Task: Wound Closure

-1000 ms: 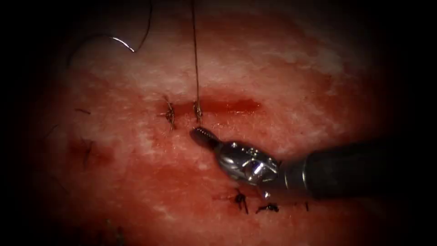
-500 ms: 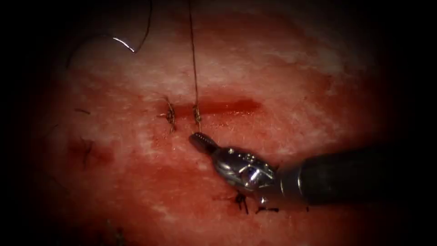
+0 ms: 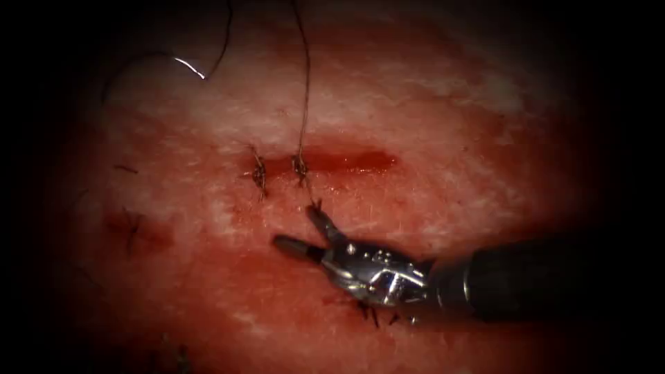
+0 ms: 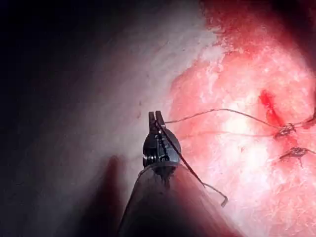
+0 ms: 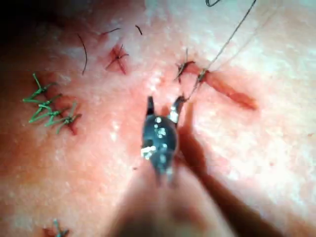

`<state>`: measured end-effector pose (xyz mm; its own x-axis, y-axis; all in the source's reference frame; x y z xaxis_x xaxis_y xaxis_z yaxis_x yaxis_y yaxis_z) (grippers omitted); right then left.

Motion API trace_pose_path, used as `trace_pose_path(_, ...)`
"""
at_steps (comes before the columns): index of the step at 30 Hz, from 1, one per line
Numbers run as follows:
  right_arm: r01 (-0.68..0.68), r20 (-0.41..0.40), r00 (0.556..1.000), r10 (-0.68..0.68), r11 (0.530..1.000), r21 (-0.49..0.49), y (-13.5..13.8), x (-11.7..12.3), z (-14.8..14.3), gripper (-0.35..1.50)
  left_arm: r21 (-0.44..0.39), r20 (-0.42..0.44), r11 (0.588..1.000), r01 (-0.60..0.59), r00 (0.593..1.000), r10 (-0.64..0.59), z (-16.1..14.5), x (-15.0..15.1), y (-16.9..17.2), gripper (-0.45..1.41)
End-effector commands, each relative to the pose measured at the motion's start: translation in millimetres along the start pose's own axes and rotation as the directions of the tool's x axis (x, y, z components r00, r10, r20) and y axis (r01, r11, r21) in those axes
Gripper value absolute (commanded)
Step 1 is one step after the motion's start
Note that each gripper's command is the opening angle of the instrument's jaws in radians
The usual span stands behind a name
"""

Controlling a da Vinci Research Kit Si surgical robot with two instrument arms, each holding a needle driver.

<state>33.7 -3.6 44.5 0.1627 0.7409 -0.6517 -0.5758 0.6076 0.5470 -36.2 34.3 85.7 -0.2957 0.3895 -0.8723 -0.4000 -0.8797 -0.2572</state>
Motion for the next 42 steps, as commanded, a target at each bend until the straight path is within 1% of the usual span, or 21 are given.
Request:
trace_pose_path(1, 0.0, -0.016, 1.0, 0.0, 0.999, 0.039, -0.1, 0.5, -0.6, 1.28, -0.016, -0.013, 1.0, 0.019, 1.0, -0.019, -0.6, 2.5, 1.9, -0.45)
trace_pose_path(2, 0.0, -0.016, 1.0, 0.0, 0.999, 0.039, -0.1, 0.5, -0.6, 1.28, -0.016, -0.013, 1.0, 0.019, 1.0, -0.019, -0.6, 2.5, 1.9, -0.45)
trace_pose_path(4, 0.006, -0.019, 1.0, -0.005, 0.999, 0.039, 0.2, 1.1, -1.1, 1.28, -0.026, -0.026, 0.999, 0.026, 0.999, -0.027, -1.5, 4.2, 2.9, -0.45)
trace_pose_path(5, 0.003, -0.021, 1.0, -0.002, 0.999, 0.045, 0.5, 1.8, -1.6, 1.28, -0.041, -0.033, 0.999, 0.034, 0.999, -0.036, -2.7, 6.2, 4.1, -0.45)
trace_pose_path(6, 0.003, -0.021, 1.0, -0.002, 0.999, 0.045, 0.5, 1.8, -1.6, 1.28, -0.041, -0.033, 0.999, 0.034, 0.999, -0.036, -2.7, 6.2, 4.1, -0.45)
trace_pose_path(7, -0.003, -0.039, 0.999, 0.005, 0.998, 0.056, 1.1, 2.7, -2.6, 1.23, -0.052, -0.042, 0.998, 0.03, 0.999, -0.032, -4.3, 8.9, 5.7, -0.45)
trace_pose_path(8, -0.007, -0.044, 0.999, 0.01, 0.998, 0.062, 1.6, 3.3, -3.1, 1.21, -0.058, -0.048, 0.998, 0.031, 0.998, -0.034, -5.3, 10.3, 6.7, -0.45)
trace_pose_path(10, -0.012, -0.04, 0.999, 0.015, 0.998, 0.067, 2.3, 4.0, -3.4, 1.2, -0.065, -0.056, 0.997, 0.039, 0.998, -0.043, -6.5, 11.9, 7.7, -0.45)
trace_pose_path(11, -0.012, -0.04, 0.999, 0.015, 0.998, 0.067, 2.3, 4.0, -3.4, 1.2, -0.065, -0.056, 0.997, 0.039, 0.998, -0.043, -6.5, 11.9, 7.7, -0.45)
trace_pose_path(12, -0.016, -0.038, 0.999, 0.019, 0.997, 0.069, 3.1, 4.6, -3.4, 1.18, -0.067, -0.064, 0.997, 0.039, 0.997, -0.043, -7.3, 13.1, 8.3, -0.45)
trace_pose_path(13, -0.016, -0.038, 0.999, 0.019, 0.997, 0.069, 3.1, 4.6, -3.4, 1.18, -0.067, -0.064, 0.997, 0.039, 0.997, -0.043, -7.3, 13.1, 8.3, -0.45)
trace_pose_path(16, -0.035, -0.036, 0.999, 0.037, 0.997, 0.069, 4.2, 5.0, -2.6, 1.21, -0.071, -0.075, 0.997, 0.032, 0.997, -0.037, -8.7, 15.0, 9.4, -0.45)
trace_pose_path(20, -0.042, -0.034, 0.998, 0.045, 0.995, 0.095, 5.4, 5.1, -0.5, 1.26, -0.077, -0.079, 0.997, 0.022, 0.996, -0.029, -9.7, 17.0, 10.8, -0.45)
trace_pose_path(24, -0.04, -0.035, 0.998, 0.045, 0.992, 0.122, 5.7, 6.2, 1.6, 1.26, -0.083, -0.082, 0.996, 0.022, 0.996, -0.028, -10.0, 17.9, 11.6, -0.45)
trace_pose_path(25, -0.039, -0.033, 0.998, 0.044, 0.991, 0.131, 5.5, 6.6, 2.6, 1.26, -0.083, -0.082, 0.996, 0.022, 0.996, -0.028, -10.1, 18.0, 11.7, -0.45)
trace_pose_path(26, -0.038, -0.031, 0.999, 0.043, 0.99, 0.133, 5.4, 7.1, 4.3, 1.26, -0.084, -0.083, 0.996, 0.02, 0.996, -0.027, -10.0, 17.9, 11.9, -0.45)
trace_pose_path(28, -0.045, -0.023, 0.999, 0.048, 0.991, 0.128, 5.4, 7.2, 5.0, 1.26, -0.085, -0.084, 0.996, 0.019, 0.996, -0.027, -10.0, 17.9, 12.1, -0.45)
trace_pose_path(29, -0.029, -0.018, 0.999, 0.031, 0.992, 0.121, 5.5, 7.4, 5.9, 1.26, -0.086, -0.084, 0.996, 0.019, 0.996, -0.026, -10.1, 17.9, 12.3, -0.45)
trace_pose_path(34, 0.006, -0.011, 1.0, -0.005, 0.994, 0.111, 6.3, 7.6, 7.5, 1.26, -0.09, -0.087, 0.996, 0.018, 0.996, -0.026, -10.3, 18.3, 13.2, -0.45)
trace_pose_path(36, 0.007, -0.009, 1.0, -0.006, 0.994, 0.107, 6.5, 7.5, 7.6, 1.25, -0.093, -0.089, 0.996, 0.018, 0.996, -0.026, -10.3, 18.3, 13.3, -0.45)
trace_pose_path(42, 0.025, -0.002, 1.0, -0.025, 0.995, 0.098, 7.0, 6.3, 8.8, 1.25, -0.104, -0.098, 0.994, 0.015, 0.995, -0.026, -9.8, 18.6, 13.9, -0.45)
